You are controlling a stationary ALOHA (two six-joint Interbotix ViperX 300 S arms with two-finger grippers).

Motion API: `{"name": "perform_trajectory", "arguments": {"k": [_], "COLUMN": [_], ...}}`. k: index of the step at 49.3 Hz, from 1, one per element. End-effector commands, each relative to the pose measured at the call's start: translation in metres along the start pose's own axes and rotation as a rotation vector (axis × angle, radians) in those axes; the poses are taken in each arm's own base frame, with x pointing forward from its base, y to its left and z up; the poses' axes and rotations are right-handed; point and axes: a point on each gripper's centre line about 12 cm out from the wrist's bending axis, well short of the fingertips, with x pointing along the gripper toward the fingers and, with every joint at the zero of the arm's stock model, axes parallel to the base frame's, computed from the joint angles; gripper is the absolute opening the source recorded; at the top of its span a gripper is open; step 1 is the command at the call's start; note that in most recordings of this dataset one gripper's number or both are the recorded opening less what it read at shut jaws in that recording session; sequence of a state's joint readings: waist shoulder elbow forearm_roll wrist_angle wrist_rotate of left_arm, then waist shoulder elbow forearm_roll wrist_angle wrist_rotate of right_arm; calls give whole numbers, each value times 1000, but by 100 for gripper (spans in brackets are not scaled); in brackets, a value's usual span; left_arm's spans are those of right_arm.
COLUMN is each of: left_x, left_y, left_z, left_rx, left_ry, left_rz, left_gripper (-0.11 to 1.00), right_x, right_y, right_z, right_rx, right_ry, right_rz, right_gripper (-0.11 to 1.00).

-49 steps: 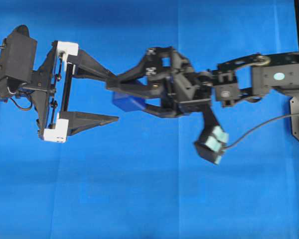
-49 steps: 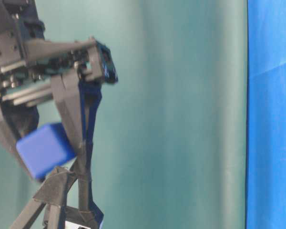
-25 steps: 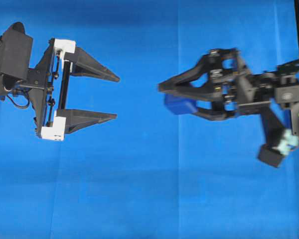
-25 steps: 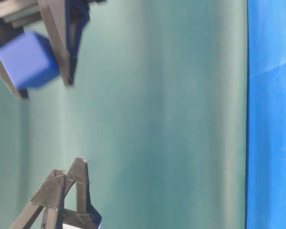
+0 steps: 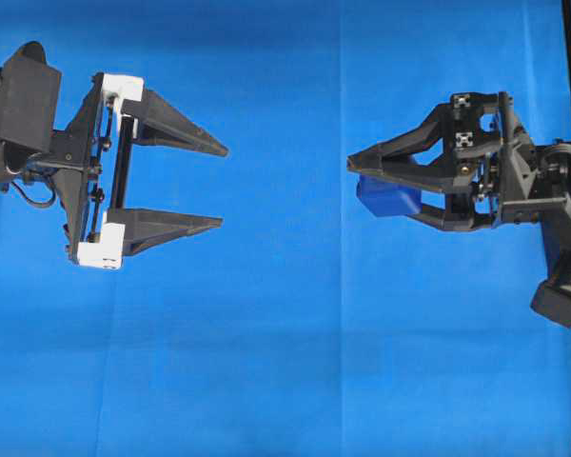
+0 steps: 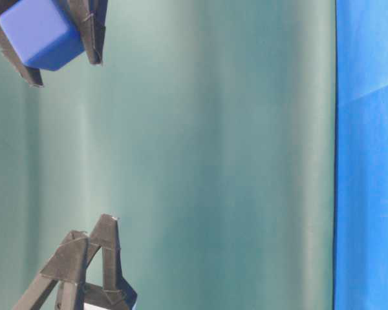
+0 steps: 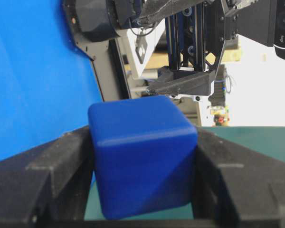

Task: Handover the blue block to the right arm after grasping it with the left arm, then place it in the designated position.
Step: 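Open the left gripper and pull the cube right with the right gripper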

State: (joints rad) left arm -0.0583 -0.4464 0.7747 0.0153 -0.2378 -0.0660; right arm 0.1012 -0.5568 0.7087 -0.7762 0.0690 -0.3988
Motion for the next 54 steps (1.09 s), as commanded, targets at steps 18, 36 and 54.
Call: {"name": "perform_trajectory", "arguments": {"k": [18,36,54], "left_x": [-2,-2,-2], "left_y": [0,0,0], "left_z": [9,11,11], "left_rx": [1,1,1], "left_ry": [-32,-37,-38], "left_rz": [1,1,1], "left_gripper": [93,93,93], "right_x": [-1,-1,-12], "right_y": [-8,-8,-17], "right_z": [6,9,12], "right_rx": [127,754,1093], "right_ry": [-33,-57,-86], "right_rz": [-21,-5,-18], "right_gripper": [45,45,45]}}
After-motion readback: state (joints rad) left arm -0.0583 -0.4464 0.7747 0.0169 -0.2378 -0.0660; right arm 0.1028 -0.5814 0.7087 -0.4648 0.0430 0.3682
